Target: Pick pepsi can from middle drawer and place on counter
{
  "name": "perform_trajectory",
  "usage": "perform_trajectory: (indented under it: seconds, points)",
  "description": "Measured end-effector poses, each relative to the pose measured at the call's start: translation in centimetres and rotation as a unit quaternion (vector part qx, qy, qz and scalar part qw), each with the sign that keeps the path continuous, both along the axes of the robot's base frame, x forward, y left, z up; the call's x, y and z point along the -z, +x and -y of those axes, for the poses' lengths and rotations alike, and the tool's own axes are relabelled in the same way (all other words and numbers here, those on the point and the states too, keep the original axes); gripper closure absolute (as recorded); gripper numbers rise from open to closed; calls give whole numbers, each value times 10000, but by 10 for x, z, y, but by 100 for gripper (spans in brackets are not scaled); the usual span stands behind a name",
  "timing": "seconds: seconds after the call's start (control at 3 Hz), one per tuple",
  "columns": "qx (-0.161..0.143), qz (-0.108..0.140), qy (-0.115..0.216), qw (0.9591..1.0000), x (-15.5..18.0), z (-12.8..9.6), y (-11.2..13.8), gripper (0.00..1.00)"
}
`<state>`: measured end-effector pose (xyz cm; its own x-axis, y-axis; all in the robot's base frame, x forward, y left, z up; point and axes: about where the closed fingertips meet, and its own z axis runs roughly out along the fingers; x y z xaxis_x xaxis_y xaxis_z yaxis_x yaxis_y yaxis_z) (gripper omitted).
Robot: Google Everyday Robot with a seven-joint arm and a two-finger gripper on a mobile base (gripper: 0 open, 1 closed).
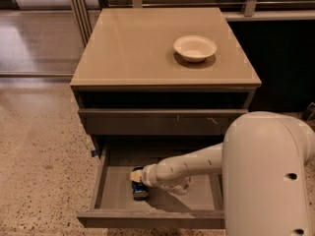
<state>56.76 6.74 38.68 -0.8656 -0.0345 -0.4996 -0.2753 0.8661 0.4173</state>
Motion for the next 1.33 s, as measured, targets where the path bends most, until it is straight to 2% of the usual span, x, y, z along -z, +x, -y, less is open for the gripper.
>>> perform_trajectory:
  seconds: [0.33, 1.0, 1.33]
  points:
    - [0, 0, 0, 10000, 0, 0, 0, 100]
    - [-87, 26, 117, 9999, -3, 0, -1, 100]
    - [-397, 155, 511, 9978, -18, 3, -5, 100]
